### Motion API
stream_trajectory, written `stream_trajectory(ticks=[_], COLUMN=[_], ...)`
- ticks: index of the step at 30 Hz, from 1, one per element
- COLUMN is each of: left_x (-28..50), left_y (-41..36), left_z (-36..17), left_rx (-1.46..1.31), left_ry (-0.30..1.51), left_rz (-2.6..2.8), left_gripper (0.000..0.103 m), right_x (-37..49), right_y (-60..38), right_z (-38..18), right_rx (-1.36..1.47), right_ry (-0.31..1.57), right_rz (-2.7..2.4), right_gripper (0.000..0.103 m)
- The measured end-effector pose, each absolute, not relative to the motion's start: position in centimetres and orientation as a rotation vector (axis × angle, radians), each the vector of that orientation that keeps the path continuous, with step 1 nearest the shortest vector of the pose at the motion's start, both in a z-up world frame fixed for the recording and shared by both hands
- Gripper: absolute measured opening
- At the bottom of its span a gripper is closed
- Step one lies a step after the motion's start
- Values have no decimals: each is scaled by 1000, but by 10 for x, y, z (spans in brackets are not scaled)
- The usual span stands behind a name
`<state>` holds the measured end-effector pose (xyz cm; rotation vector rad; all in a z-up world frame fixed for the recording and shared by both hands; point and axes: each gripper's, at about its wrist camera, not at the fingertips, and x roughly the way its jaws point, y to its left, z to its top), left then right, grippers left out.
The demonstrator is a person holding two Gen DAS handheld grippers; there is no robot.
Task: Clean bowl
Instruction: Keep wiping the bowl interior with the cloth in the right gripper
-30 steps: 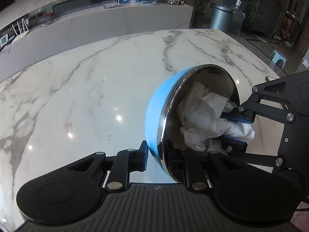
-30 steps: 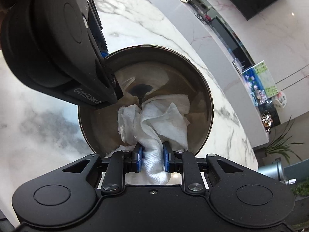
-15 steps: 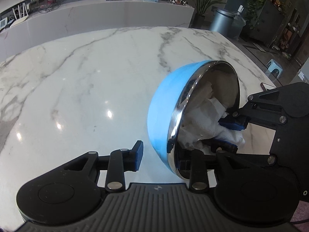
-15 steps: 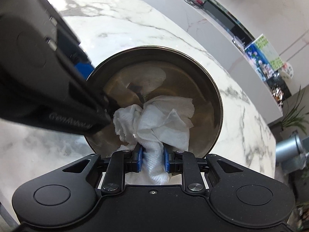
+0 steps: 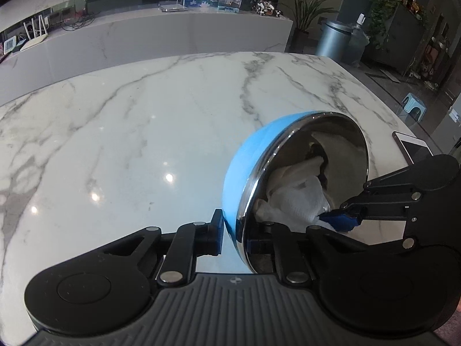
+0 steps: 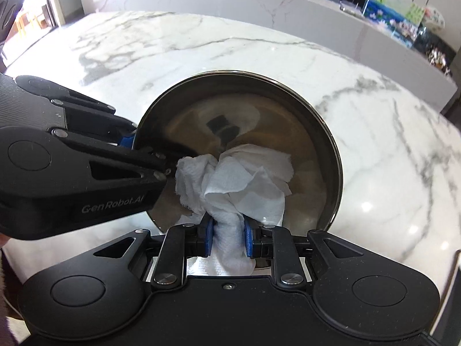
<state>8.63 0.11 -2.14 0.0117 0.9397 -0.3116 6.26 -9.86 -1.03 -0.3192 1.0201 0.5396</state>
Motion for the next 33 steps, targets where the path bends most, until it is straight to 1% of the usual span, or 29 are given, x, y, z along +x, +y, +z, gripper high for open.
stream_trajectory(ticks=[15, 17, 23, 26, 28, 33], left_x=[83, 82, 82, 83, 83, 82], left_y=[-4, -4, -6, -6, -6, -6], left_z=[-20, -21, -21, -21, -21, -20], left_rx=[92, 104, 126, 129, 131, 138], left_ry=[941, 942, 942, 944, 944, 937], left_rz=[-297, -294, -293, -294, -295, -296], left_gripper=[14, 14, 15, 15, 15, 15], right_x=[42, 42, 31, 23, 20, 25], right_y=[-88, -86, -72, -68, -67, -70], right_z=[-12, -13, -22, -28, -31, -29], right_rx=[-498, -549, -863, -976, -1007, -954], right_ry=[947, 922, 770, 712, 698, 724], right_rz=[511, 502, 455, 440, 438, 450], right_gripper=[18, 18, 18, 18, 18, 18])
